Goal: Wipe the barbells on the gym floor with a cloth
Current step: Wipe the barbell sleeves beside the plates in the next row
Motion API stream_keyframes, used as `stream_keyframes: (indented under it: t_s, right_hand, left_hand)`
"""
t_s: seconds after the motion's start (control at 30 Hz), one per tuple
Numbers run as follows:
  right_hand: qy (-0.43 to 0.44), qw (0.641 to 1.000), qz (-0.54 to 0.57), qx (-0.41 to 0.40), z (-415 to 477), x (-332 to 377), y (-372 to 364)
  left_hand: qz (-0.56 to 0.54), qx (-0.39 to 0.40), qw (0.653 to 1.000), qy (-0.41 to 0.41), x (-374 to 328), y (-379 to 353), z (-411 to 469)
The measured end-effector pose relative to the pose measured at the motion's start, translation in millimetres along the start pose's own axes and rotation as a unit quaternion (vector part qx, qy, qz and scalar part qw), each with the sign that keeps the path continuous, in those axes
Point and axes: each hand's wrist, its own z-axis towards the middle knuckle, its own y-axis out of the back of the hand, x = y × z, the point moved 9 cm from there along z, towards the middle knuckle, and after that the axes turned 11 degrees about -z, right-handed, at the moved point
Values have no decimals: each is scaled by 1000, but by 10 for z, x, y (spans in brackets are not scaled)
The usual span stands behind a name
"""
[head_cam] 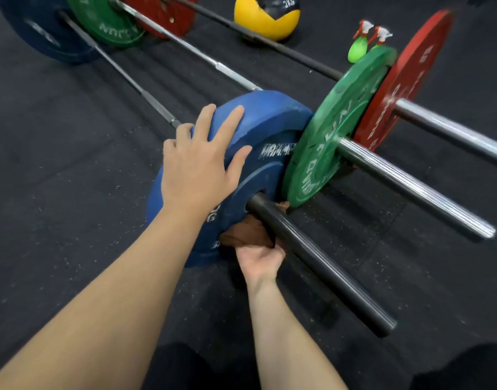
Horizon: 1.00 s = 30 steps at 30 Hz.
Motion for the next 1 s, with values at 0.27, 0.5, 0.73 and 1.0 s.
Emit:
stream_keyframes:
  t_s: [0.27, 0.5, 0.73, 1.0]
  right_hand:
    - [-10, 995, -101, -11, -201, 271, 313]
    - [22, 996, -60, -64, -123, 404, 339]
    - [23, 997, 42, -68, 19, 227, -23]
    - [74, 990, -26, -121, -453, 449, 543]
  left_hand:
    - [16, 13, 1000, -3, -96, -32, 83]
    - [22, 14, 1000, 4, -112, -68, 112]
    - [16, 24, 1000, -1, -110, -63, 118]
    - [21, 22, 1000, -2, -121, -50, 104]
